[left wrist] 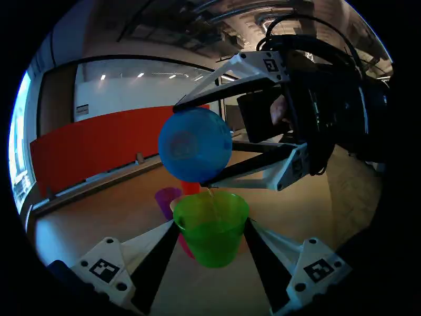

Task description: Pour water

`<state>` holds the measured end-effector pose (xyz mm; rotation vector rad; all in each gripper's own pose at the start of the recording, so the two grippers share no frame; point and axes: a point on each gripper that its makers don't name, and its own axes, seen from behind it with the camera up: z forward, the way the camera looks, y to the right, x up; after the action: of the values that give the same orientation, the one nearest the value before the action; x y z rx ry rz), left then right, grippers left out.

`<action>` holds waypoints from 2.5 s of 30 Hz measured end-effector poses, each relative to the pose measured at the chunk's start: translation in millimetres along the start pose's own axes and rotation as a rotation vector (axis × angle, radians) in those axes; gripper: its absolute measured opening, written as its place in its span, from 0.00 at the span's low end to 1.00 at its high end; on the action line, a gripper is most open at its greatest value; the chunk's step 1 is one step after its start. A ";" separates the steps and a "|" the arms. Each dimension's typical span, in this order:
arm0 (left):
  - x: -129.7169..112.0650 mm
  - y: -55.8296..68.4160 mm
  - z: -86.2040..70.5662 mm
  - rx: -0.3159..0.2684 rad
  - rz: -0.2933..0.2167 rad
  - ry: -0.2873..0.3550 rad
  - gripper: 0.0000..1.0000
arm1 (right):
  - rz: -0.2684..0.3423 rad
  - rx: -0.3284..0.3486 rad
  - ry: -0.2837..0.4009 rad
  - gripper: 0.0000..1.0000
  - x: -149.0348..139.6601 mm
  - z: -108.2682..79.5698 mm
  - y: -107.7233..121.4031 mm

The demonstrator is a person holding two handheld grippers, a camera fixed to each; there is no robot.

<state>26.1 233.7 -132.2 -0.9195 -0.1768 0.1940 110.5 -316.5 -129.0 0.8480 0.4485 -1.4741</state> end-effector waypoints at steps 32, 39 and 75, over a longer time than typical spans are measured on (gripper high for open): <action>4.2 0.3 -0.9 -0.003 -0.005 0.014 0.85 | -0.105 0.008 -0.004 0.93 6.4 1.4 0.7; 4.5 0.6 -1.5 -0.004 -0.009 0.016 0.85 | -0.122 0.011 -0.003 0.93 8.1 0.8 1.3; 6.5 2.0 -2.4 -0.005 -0.008 0.023 0.85 | -0.213 0.026 -0.010 0.93 0.6 -3.7 5.6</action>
<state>32.8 234.6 -134.8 -0.9251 -0.1594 0.1758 116.8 -314.9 -130.6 0.8326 0.5259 -1.6822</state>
